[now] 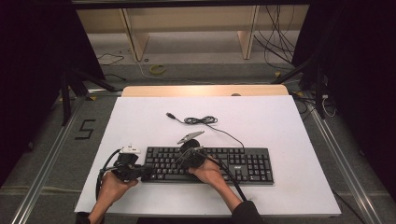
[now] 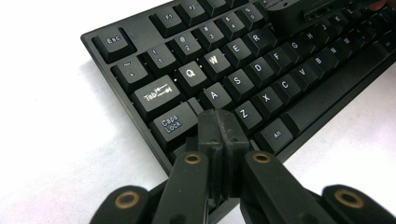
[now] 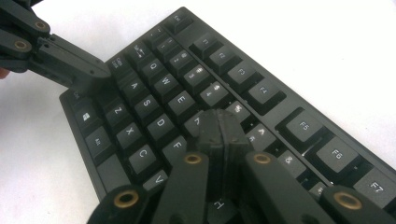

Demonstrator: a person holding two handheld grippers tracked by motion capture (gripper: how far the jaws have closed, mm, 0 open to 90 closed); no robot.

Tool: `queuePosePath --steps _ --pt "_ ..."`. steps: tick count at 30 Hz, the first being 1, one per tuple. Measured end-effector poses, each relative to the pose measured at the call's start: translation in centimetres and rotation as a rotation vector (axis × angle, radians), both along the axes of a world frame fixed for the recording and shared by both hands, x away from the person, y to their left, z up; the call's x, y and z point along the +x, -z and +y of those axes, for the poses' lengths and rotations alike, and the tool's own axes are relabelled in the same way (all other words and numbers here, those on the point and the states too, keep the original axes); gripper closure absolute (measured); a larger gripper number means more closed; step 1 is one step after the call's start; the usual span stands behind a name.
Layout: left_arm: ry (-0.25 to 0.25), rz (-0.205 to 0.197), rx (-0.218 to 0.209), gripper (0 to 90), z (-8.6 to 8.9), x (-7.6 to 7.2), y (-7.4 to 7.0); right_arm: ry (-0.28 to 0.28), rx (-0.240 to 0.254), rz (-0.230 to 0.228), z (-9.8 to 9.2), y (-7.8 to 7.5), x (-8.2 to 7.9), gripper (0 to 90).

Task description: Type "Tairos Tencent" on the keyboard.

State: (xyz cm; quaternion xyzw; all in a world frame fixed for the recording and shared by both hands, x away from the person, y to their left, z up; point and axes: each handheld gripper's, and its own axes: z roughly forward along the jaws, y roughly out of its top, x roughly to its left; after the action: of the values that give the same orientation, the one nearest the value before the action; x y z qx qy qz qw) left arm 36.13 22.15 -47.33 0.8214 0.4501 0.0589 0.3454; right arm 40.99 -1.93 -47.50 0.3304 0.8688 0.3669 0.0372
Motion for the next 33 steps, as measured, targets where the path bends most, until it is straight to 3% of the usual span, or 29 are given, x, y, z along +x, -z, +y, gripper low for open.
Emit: queuePosePath --steps 13,18,23,30,33 --pt "-0.004 0.005 -0.005 89.1 0.0 0.0 0.1 0.006 0.0 0.011 -0.1 0.1 0.1 90.0" --pt "0.004 -0.024 -0.039 87.5 0.0 -0.1 -0.5 0.013 0.061 0.015 -1.0 -0.4 0.1 90.0" --pt "0.006 -0.039 -0.062 82.9 -0.1 -0.2 -0.8 0.014 0.086 0.001 -1.5 -0.8 -0.3 87.1" --pt "0.013 -0.074 -0.113 71.8 -0.1 -0.3 -1.4 0.011 0.125 -0.014 -2.5 -1.7 -0.7 75.5" --pt "0.018 -0.081 -0.128 65.1 -0.1 -0.3 -1.5 0.015 0.154 -0.03 -3.3 -2.4 -1.0 65.3"
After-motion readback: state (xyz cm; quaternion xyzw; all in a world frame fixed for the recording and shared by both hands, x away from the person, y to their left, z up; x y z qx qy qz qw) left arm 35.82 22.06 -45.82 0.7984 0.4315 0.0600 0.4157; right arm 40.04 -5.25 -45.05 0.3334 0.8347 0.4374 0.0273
